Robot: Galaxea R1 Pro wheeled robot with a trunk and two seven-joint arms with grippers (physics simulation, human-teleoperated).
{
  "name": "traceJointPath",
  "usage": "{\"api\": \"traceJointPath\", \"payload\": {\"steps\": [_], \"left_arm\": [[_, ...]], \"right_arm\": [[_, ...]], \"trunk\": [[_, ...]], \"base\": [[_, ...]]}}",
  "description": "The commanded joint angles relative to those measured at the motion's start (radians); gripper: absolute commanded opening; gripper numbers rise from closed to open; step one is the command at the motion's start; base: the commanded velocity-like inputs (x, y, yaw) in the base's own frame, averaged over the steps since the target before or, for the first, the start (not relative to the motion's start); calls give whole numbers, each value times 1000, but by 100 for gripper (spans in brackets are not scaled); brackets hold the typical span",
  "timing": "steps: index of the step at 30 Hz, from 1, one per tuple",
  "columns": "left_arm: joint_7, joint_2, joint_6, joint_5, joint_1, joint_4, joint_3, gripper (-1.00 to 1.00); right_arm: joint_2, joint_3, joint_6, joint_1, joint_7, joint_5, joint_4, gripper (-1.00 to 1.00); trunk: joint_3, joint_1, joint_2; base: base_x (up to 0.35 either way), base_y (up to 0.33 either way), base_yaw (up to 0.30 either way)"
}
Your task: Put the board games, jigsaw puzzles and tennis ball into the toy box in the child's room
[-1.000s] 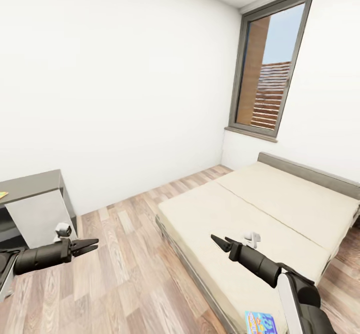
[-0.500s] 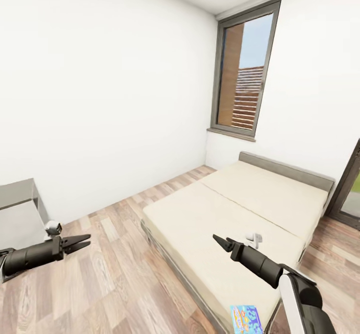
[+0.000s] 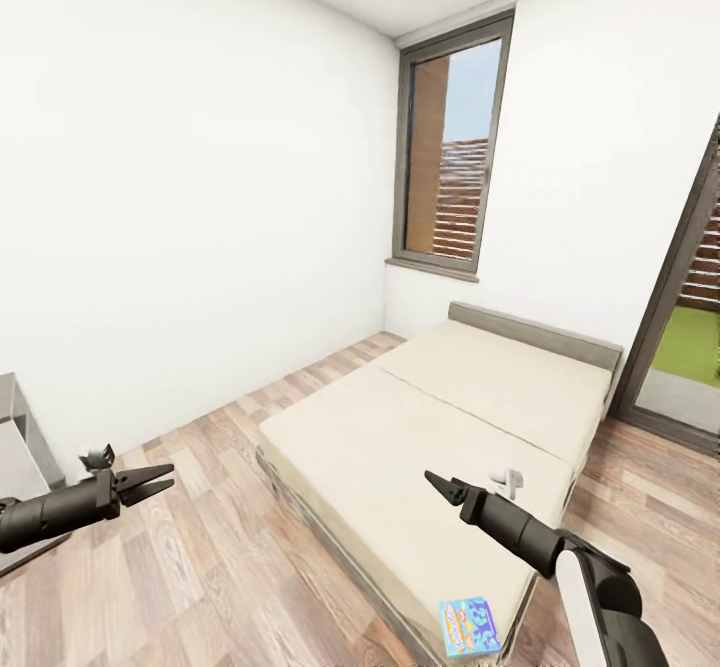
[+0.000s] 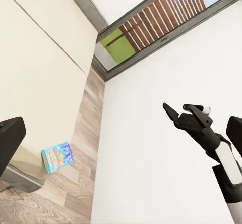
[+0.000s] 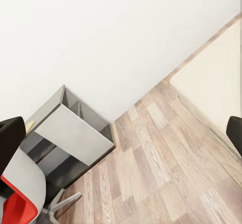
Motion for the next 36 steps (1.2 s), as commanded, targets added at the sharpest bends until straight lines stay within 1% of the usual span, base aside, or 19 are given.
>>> {"api": "traceJointPath", "payload": {"steps": [1, 6, 13, 24, 30, 36], "left_arm": [[-4, 0, 11, 0, -1, 0, 0, 100], [-4, 0, 11, 0, -1, 4, 2, 100], [-4, 2, 10, 0, -2, 14, 2, 100], [-4, 16, 11, 0, -3, 35, 2, 100], [-4, 18, 11, 0, -3, 47, 2, 100], [-4, 19, 11, 0, -4, 51, 2, 100]], "right_arm": [[2, -2, 6, -1, 3, -3, 0, 100], [5, -2, 6, -1, 2, -3, 2, 100], [5, -3, 6, -1, 0, -3, 4, 100], [4, -10, 6, -1, 0, -3, 4, 100], [4, -18, 6, -1, 0, -3, 4, 100], [4, -22, 6, -1, 1, -3, 4, 100]], "trunk": [[-5, 4, -9], [-20, 23, -44], [-42, 50, -93], [-77, 92, -170], [-95, 115, -212], [-114, 138, -254]], "base": [[-172, 6, -59], [-203, 38, -83], [-55, 13, -230], [-5, 1, -274], [21, 17, -278], [125, 119, -278]]}}
